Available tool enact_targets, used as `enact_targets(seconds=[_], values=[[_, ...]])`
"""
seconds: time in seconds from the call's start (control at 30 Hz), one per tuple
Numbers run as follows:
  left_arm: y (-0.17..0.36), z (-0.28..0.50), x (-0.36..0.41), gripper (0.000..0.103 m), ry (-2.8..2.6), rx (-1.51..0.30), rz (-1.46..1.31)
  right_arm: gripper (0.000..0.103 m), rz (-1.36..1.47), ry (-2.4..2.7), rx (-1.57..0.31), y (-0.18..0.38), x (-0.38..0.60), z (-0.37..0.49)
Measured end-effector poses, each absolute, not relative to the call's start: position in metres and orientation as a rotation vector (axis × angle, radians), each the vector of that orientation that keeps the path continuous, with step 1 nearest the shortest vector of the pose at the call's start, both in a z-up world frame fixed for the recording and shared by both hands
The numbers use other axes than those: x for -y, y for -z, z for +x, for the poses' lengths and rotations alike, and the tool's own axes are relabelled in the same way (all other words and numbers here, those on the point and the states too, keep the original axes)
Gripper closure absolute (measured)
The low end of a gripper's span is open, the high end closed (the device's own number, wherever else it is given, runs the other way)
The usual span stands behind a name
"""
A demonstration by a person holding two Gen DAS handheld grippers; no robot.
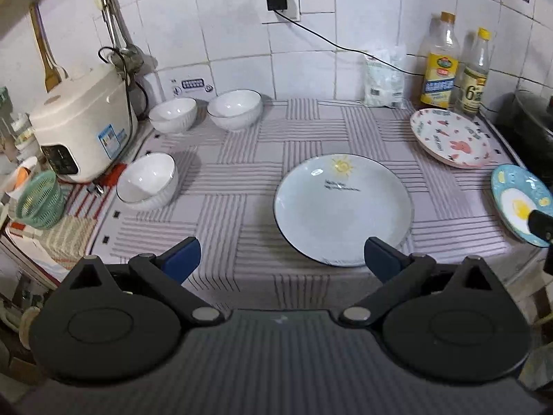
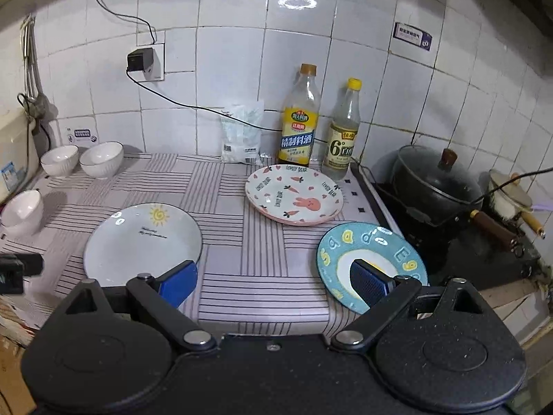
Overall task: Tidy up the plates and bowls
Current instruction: 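Close both grippers on the rim of the white sun-print plate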
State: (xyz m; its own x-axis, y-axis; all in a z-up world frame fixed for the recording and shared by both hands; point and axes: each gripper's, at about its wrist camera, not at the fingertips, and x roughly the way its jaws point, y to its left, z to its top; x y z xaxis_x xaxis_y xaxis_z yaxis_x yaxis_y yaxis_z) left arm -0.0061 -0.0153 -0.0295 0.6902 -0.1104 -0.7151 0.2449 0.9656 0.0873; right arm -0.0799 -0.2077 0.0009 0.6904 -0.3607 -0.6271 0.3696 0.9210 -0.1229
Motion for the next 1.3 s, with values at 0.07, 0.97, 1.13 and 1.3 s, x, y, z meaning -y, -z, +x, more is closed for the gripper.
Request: enact_targets(seconds=[0.07, 0.97, 1.13, 1.3], values=[[0.034, 0.005, 0.012, 0.001, 0.195, -0.79, 0.173, 0.006, 0.0, 0.415, -0.696, 0.004, 0.207, -0.074], [0.156, 0.131, 0.014, 0.036, 0.345, -1.018, 0.132, 0.024, 0.266, 0.049, -0.612, 0.152, 0.219, 0.02], [0.164, 0.14, 0.012, 0.06, 0.339, -1.059, 0.11, 0.08, 0.394, -0.012, -0.66, 0.169, 0.23, 0.031], [0.166, 0.14, 0.008, 0.077, 0.402, -1.075, 0.05, 0.081, 0.424, -0.023, -0.691, 0.171, 0.233, 0.036]])
